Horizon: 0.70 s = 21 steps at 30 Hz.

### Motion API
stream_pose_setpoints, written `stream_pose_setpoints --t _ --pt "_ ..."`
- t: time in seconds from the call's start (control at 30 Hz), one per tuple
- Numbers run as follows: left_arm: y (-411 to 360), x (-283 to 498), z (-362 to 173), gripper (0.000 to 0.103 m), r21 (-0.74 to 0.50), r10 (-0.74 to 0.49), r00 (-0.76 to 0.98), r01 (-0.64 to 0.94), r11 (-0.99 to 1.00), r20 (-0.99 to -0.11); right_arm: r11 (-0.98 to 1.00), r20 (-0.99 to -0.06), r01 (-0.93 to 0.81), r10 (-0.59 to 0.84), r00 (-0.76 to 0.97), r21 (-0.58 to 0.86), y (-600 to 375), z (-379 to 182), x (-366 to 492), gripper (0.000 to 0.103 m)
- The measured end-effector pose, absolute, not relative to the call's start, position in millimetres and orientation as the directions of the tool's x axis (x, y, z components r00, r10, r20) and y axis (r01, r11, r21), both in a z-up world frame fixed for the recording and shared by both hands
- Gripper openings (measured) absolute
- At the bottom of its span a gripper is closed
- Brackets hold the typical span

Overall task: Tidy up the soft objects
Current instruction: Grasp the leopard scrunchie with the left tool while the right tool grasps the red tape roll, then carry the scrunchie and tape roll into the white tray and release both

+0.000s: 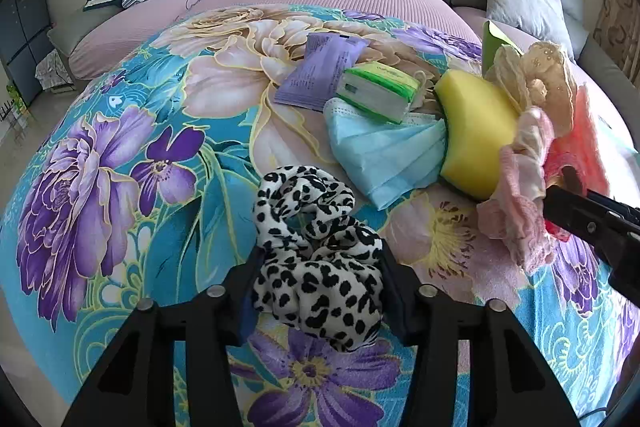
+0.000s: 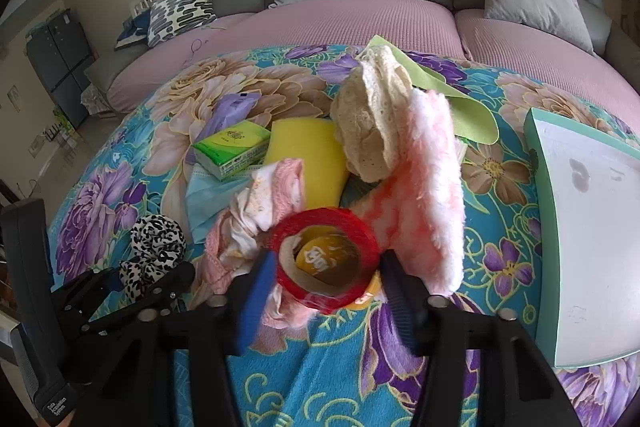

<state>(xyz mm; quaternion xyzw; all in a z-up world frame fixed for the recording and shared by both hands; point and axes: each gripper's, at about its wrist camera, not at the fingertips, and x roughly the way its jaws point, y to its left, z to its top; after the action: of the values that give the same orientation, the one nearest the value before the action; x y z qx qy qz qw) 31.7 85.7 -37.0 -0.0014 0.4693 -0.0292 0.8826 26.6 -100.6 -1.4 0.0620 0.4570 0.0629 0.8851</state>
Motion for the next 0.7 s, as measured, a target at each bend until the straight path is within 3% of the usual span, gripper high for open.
stream_pose_setpoints --t 0.13,0.17,0.2,0.43,0.7 --pt "87 32 -36 0.046 -0.037 -0.059 0.559 0.051 0.998 -0.827 0.983 -0.8 -0.053 0.176 0.573 0.178 -102 -2 26 0.052" --pt "87 31 -36 0.045 -0.038 -0.06 0.559 0.051 0.998 -0.827 0.982 -0.799 -0.051 0.176 0.575 0.18 -103 -1 26 0.049" --pt "87 32 -36 0.045 -0.038 -0.06 0.559 0.051 0.998 -0.827 0.982 -0.798 -0.046 0.174 0.577 0.181 -104 -1 26 0.039" --pt "87 32 -36 0.045 -0.037 -0.06 0.558 0.051 0.998 -0.828 0.974 -0.802 -0.017 0.195 0.564 0.225 -115 -4 27 0.019" --pt "88 30 -29 0.037 -0.048 -0.063 0.566 0.042 0.998 -0.822 0.967 -0.773 -0.002 0.205 0.6 0.255 -127 5 19 0.015"
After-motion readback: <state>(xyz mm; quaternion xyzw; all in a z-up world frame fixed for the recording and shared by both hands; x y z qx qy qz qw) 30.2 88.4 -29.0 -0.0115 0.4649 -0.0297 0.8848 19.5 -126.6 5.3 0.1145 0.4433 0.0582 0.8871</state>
